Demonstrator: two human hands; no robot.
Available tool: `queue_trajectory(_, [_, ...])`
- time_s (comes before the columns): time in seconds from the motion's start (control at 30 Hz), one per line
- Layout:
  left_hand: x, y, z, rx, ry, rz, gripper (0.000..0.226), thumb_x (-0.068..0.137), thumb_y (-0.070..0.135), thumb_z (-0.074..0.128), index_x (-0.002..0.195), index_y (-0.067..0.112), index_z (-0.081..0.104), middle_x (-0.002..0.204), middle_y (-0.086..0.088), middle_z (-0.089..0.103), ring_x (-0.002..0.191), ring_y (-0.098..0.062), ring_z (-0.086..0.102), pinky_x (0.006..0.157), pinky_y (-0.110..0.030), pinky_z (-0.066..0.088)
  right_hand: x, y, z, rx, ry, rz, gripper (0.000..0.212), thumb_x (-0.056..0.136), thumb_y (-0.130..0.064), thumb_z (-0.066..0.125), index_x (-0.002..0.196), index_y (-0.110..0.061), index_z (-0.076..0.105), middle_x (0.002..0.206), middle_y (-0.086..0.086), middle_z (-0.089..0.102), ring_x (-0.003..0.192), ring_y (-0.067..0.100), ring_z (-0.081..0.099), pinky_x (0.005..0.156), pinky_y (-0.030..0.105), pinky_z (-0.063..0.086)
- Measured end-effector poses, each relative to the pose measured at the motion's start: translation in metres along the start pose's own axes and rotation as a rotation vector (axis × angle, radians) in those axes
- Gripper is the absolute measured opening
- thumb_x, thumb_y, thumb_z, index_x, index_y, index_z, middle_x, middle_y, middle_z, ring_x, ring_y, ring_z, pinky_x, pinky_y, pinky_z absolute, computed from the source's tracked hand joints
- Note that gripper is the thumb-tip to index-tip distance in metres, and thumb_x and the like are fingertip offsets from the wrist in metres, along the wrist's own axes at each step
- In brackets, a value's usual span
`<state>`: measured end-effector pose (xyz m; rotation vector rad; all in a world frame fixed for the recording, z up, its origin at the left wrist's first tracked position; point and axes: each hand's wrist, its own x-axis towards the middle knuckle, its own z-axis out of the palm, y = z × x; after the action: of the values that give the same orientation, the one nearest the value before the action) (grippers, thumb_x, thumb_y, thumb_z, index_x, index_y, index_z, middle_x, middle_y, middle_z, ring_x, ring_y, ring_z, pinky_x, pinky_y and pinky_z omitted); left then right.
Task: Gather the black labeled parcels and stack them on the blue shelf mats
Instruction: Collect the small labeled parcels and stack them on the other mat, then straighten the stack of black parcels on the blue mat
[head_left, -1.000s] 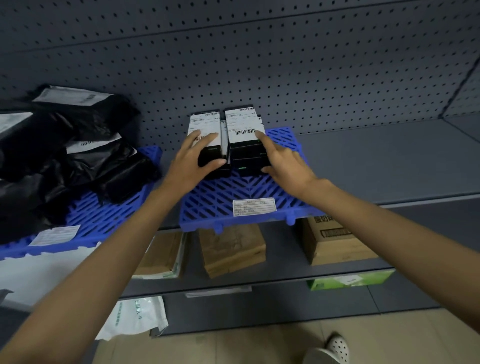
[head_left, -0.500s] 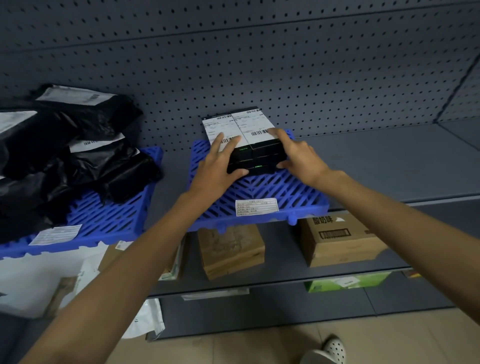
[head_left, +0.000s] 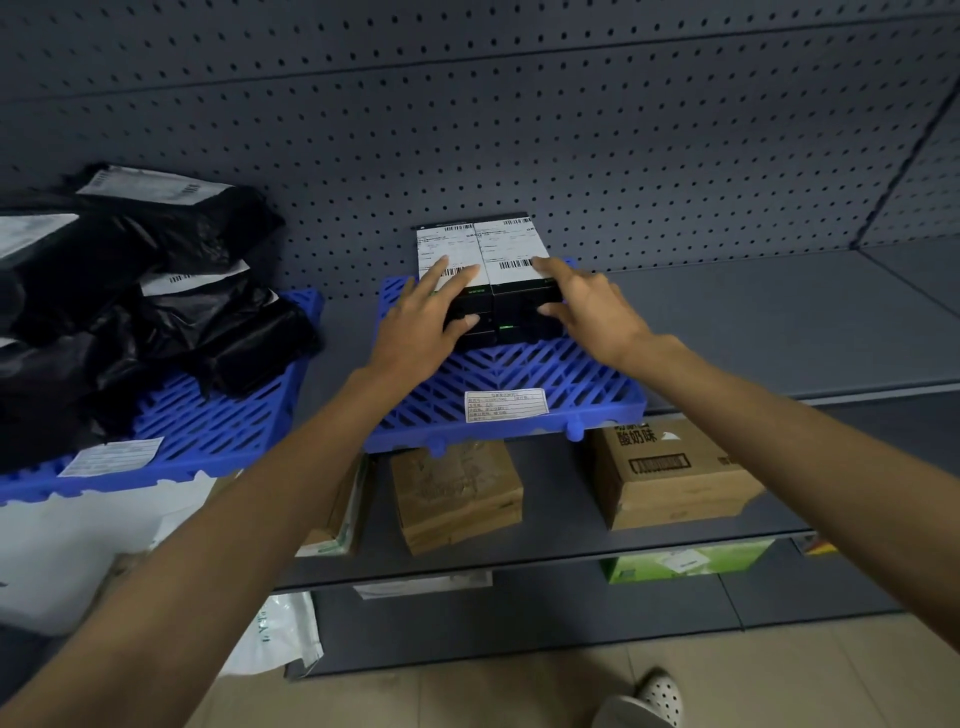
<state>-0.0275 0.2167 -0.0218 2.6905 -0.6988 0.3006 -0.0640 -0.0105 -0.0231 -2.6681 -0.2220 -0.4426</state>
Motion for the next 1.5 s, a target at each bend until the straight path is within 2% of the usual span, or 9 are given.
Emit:
queue_trajectory(0.1, [-0.002, 0.001, -0.001, 0.108, 0.009, 0.016, 0.062, 0.1, 0.044, 0.05, 0.156, 0.035, 0.025, 0.165, -0.001, 0.019, 0.148, -0.032, 0.026, 0.104, -0.053, 0.042, 0.001, -0.005, -0.007, -0.1, -0.062, 0.009, 0.058, 0.097, -0.018, 0.06, 0.149, -0.017, 0.034, 0.142, 0.016, 0.051, 0.095, 0.028, 0.066, 0.085, 0.045, 0.052])
queue_trajectory(0.2, [-0.004, -0.003, -0.007, 0.179, -0.045, 0.043, 0.066, 0.1, 0.052, 0.044, 0.157, 0.036, 0.017, 0.166, 0.002, 0.014, 0.15, -0.035, 0.018, 0.111, -0.055, 0.037, 0.002, -0.014, -0.015, -0.207, -0.072, 0.001, 0.055, 0.099, -0.028, 0.055, 0.149, -0.023, 0.033, 0.162, 0.007, 0.023, 0.126, 0.041, 0.052, 0.094, 0.054, 0.048])
queue_trajectory(0.43, [-0.028, -0.015, -0.045, 0.201, -0.017, 0.083, 0.066, 0.1, 0.057, 0.037, 0.157, 0.035, 0.014, 0.166, 0.003, 0.015, 0.152, -0.027, 0.013, 0.117, -0.048, 0.026, 0.007, -0.043, -0.023, -0.408, -0.155, -0.118, 0.071, 0.088, 0.008, 0.056, 0.149, -0.022, 0.034, 0.148, 0.007, 0.042, 0.119, 0.036, 0.055, 0.086, 0.045, 0.05])
queue_trajectory(0.57, [-0.049, -0.029, -0.064, 0.246, 0.003, 0.069, 0.067, 0.1, 0.058, 0.035, 0.158, 0.032, 0.015, 0.165, 0.002, 0.018, 0.152, -0.026, 0.016, 0.12, -0.046, 0.026, 0.012, -0.043, -0.028, -0.424, -0.204, -0.114, 0.074, 0.086, 0.013, 0.052, 0.149, -0.021, 0.036, 0.148, 0.009, 0.042, 0.117, 0.036, 0.057, 0.083, 0.043, 0.048])
queue_trajectory(0.8, [-0.07, -0.039, -0.079, 0.323, 0.023, 0.03, 0.064, 0.101, 0.055, 0.035, 0.157, 0.026, 0.022, 0.162, 0.0, 0.028, 0.15, -0.026, 0.023, 0.118, -0.041, 0.027, 0.022, -0.081, -0.041, -0.437, -0.161, -0.166, 0.068, 0.086, 0.009, 0.047, 0.145, -0.025, 0.042, 0.147, 0.007, 0.046, 0.123, 0.035, 0.052, 0.087, 0.044, 0.046])
queue_trajectory(0.93, [-0.088, -0.048, -0.096, 0.392, 0.07, -0.013, 0.061, 0.102, 0.052, 0.037, 0.156, 0.025, 0.026, 0.158, 0.0, 0.035, 0.149, -0.025, 0.027, 0.116, -0.04, 0.031, 0.023, -0.133, -0.023, -0.338, -0.097, -0.357, 0.041, 0.099, -0.024, 0.053, 0.139, -0.021, 0.047, 0.138, 0.009, 0.055, 0.118, 0.034, 0.055, 0.089, 0.045, 0.05])
queue_trajectory(1.1, [-0.121, -0.068, -0.128, 0.494, 0.171, -0.086, 0.058, 0.1, 0.05, 0.043, 0.151, 0.024, 0.037, 0.15, 0.001, 0.047, 0.143, -0.023, 0.038, 0.114, -0.038, 0.036, 0.029, -0.188, 0.002, -0.241, -0.092, -0.541, 0.04, 0.101, -0.04, 0.049, 0.137, -0.024, 0.047, 0.131, 0.008, 0.059, 0.112, 0.032, 0.058, 0.081, 0.043, 0.052])
queue_trajectory(1.3, [-0.158, -0.101, -0.176, 0.567, 0.267, -0.251, 0.055, 0.099, 0.047, 0.045, 0.149, 0.024, 0.041, 0.147, 0.001, 0.05, 0.143, -0.026, 0.038, 0.116, -0.04, 0.033, 0.056, -0.239, 0.017, -0.148, -0.06, -0.659, 0.038, 0.1, -0.041, 0.048, 0.136, -0.026, 0.048, 0.13, 0.003, 0.059, 0.114, 0.028, 0.056, 0.074, 0.036, 0.044])
queue_trajectory(1.5, [-0.173, -0.136, -0.207, 0.622, 0.326, -0.397, 0.054, 0.096, 0.041, 0.048, 0.148, 0.024, 0.043, 0.146, 0.0, 0.05, 0.139, -0.028, 0.04, 0.114, -0.041, 0.035, 0.091, -0.278, 0.029, -0.071, -0.017, -0.733, 0.038, 0.1, -0.032, 0.05, 0.137, -0.023, 0.048, 0.136, 0.001, 0.055, 0.125, 0.026, 0.049, 0.089, 0.042, 0.048])
